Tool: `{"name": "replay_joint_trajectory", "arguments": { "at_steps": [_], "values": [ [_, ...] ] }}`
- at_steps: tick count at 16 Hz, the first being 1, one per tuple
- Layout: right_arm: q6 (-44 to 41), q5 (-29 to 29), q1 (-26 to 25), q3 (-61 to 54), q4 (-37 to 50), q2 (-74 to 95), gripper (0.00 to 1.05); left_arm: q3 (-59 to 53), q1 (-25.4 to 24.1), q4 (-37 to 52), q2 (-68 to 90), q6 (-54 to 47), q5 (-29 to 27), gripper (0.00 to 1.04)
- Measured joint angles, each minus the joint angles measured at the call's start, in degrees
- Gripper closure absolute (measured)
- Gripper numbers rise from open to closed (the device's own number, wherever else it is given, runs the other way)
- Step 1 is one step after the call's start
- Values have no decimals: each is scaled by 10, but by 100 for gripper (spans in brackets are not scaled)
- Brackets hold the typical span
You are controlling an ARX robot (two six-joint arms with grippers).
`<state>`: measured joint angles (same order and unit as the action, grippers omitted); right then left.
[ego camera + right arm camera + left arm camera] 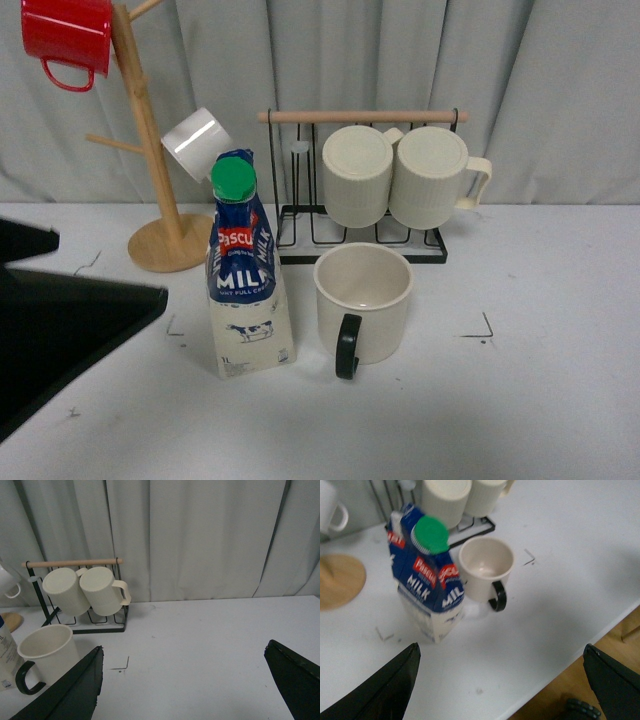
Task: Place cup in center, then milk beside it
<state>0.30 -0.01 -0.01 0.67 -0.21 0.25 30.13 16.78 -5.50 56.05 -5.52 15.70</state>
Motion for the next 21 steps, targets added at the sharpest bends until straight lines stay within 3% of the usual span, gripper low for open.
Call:
{"name": "replay_joint_trajectory", "arguments": {
  "at_steps": [1, 2, 3, 4, 7, 13, 15, 21],
  "values": [
    [0, 0, 0, 0, 0, 0, 6, -12, 17, 76, -2, -4, -27, 10],
    [0, 1, 0, 0, 0, 0, 6, -84, 38, 249, -7, 16, -158, 22],
    [0, 2, 0, 0, -1, 0, 6, -160, 23, 349, -27, 32, -268, 35],
    [0, 0, 0, 0, 0, 0, 6, -193, -27, 424, -93, 49, -307, 60],
    [0, 0, 0, 0, 0, 0, 6, -244, -71, 379, -159, 51, -255, 100],
    [0, 0, 0, 0, 0, 0, 6, -265, -107, 337, -241, 53, -219, 103],
    [0, 0, 0, 0, 0, 0, 6, -278, -168, 302, -282, 54, -164, 103],
    [0, 0, 0, 0, 0, 0, 6, -295, -166, 241, -375, 55, -157, 103]
  ]
}}
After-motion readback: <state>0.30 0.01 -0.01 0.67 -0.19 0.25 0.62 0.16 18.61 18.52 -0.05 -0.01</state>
